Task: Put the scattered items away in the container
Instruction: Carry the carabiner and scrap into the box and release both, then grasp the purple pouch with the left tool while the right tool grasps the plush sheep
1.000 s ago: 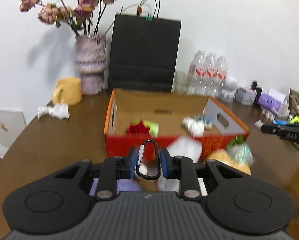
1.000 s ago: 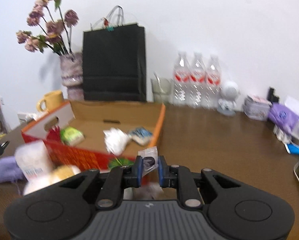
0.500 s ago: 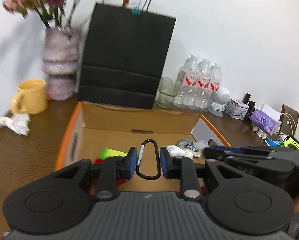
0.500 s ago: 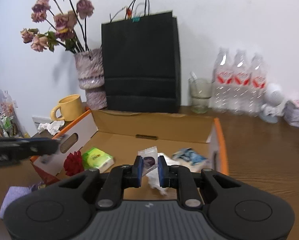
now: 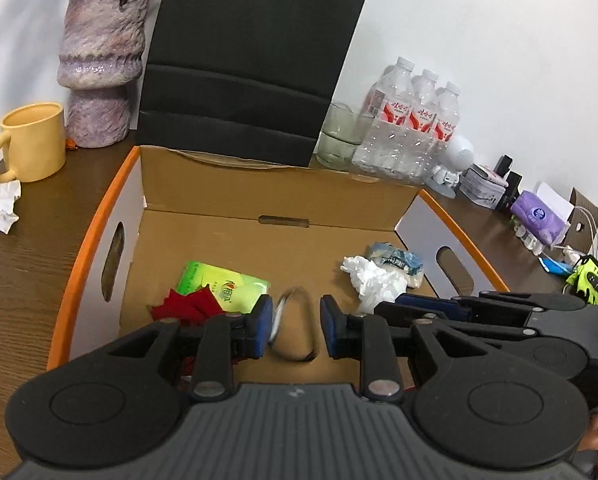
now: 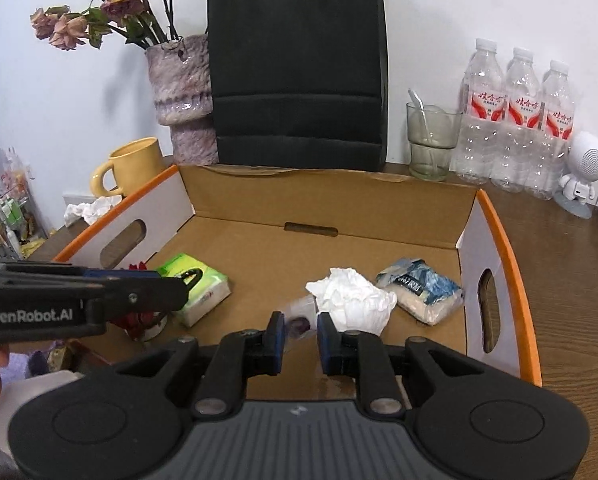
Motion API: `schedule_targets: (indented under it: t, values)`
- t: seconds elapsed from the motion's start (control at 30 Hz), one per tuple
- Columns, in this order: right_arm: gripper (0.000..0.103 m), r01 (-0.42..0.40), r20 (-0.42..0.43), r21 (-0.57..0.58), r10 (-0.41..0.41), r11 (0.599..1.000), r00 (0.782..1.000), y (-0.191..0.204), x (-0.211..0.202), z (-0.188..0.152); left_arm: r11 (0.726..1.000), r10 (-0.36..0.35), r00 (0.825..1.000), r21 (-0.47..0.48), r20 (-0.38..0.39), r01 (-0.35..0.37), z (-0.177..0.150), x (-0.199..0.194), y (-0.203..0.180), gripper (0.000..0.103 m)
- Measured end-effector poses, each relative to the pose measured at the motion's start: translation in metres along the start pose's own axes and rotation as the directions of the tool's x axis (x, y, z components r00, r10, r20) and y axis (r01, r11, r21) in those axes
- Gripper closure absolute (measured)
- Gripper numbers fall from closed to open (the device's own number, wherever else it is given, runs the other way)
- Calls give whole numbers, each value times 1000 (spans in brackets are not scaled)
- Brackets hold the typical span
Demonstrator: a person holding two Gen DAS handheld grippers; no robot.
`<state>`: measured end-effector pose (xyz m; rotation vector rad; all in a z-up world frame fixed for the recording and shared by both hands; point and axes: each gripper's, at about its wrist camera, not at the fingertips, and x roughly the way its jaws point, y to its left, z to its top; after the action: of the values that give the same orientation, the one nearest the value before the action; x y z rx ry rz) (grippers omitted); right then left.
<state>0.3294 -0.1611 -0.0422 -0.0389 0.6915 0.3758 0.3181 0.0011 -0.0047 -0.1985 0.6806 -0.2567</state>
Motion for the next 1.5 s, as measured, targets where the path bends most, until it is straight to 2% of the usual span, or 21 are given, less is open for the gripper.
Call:
schedule_targets:
  t: [0.07,0.1,0.13,0.17,0.2,0.23,0.27,0.37,0.57,0.67,0.8,1.0,1.2,1.37,1.5]
  values:
    - [57,7,5,-4,-7,1000,1000,2,-3,0,1000,1,1000,-5,3,-1,1,-2,-1,56]
    - [50,12,12,-9,-12,1000,1000,3,-5,1,1000,5,1000,-5,10,-5,1,-4,-2,40]
    - [39,19,18,-15,-19,1000,1000,4,-7,2,1000,9,1000,-1,17,-9,2,-6,-4,22]
    - [31,26,26,-21,-25,999,999,5,-9,3,1000,12,1000,6,24,-13,3,-8,-5,15]
    - [26,31,33,-24,-30,999,999,6,-12,4,1000,16,999,13,36,-16,4,-12,-7,9]
    - [15,37,40,-26,-36,999,999,6,-14,6,1000,18,999,20,49,-19,5,-15,-8,5]
    - [8,44,47,-26,-42,999,998,6,-16,7,999,21,998,26,62,-23,6,-19,-9,2]
    - [0,71,52,-37,-69,997,996,8,-21,9,998,44,995,39,91,-48,7,-27,-13,0]
    - [0,91,62,-78,-87,993,994,17,-25,9,995,80,992,45,100,-85,8,-32,-17,0]
    - [0,96,79,-82,-90,992,993,17,-33,9,995,100,985,5,141,-102,8,-45,-13,0]
    - [0,107,147,-63,-97,992,984,10,-64,8,996,89,977,10,196,-93,5,-73,-8,0]
    - [0,137,229,-43,-123,990,966,-2,-117,-14,989,134,958,19,254,-144,-15,-119,3,0]
    - [0,134,217,-49,-120,990,969,2,-144,-54,972,221,947,26,235,-233,-44,-151,16,0]
    - [0,113,186,-7,-110,994,976,10,-148,-89,966,255,948,-7,191,-259,-67,-166,34,0]
    - [0,104,155,-17,-100,994,983,21,-140,-109,961,275,951,-4,141,-277,-83,-169,47,0]
